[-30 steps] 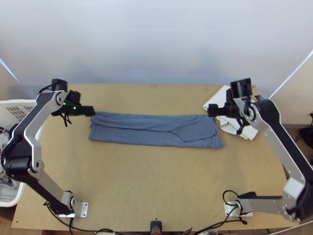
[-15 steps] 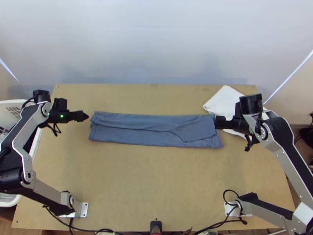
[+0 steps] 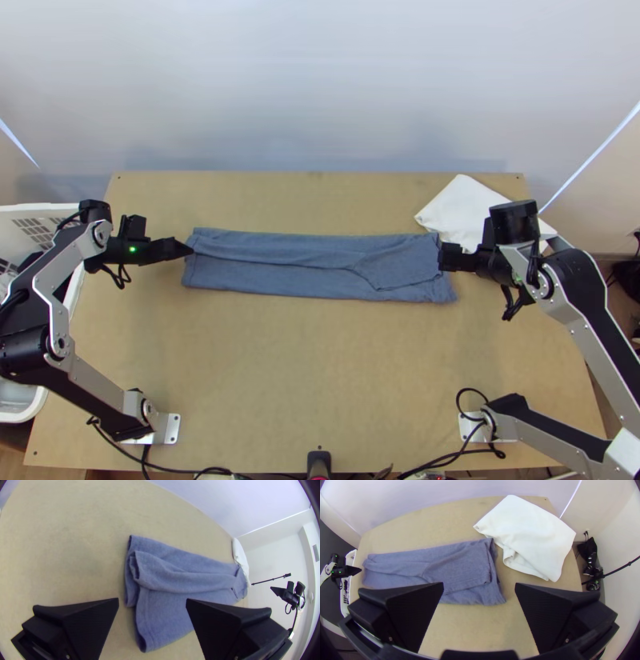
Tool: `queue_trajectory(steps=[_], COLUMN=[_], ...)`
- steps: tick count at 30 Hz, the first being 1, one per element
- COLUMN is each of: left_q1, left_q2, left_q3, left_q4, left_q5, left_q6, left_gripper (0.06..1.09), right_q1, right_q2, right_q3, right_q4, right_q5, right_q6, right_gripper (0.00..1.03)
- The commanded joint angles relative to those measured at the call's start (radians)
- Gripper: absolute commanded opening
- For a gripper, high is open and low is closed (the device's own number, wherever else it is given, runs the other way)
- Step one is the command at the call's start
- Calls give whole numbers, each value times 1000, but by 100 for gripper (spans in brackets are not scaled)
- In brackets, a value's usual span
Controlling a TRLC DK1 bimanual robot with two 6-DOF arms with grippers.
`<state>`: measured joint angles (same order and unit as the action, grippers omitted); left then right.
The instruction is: Fold the t-shirt
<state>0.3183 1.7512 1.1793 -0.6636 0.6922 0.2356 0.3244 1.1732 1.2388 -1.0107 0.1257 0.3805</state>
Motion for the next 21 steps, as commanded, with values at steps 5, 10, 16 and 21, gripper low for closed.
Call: queue_trajectory(steps=[5, 10, 16, 21], left_q1=[-19, -47, -114, -222], left_q2=[90, 129, 146, 143], left_q3=[22, 26, 26, 17], left_q4=[47, 61, 81, 113], left_q5=[-19, -37, -39, -39], left_q6=[-15, -19, -64, -127], left_gripper=[104, 104, 103, 103], right_q1=[-24, -41, -45, -45], right_q2=[-46, -47, -47, -38], right_q3=[-24, -21, -19, -21], right_q4=[-5, 3, 7, 15], right_q5=[0, 0, 0, 0], right_q6=[24, 24, 28, 31], right_gripper=[99, 99, 99, 99])
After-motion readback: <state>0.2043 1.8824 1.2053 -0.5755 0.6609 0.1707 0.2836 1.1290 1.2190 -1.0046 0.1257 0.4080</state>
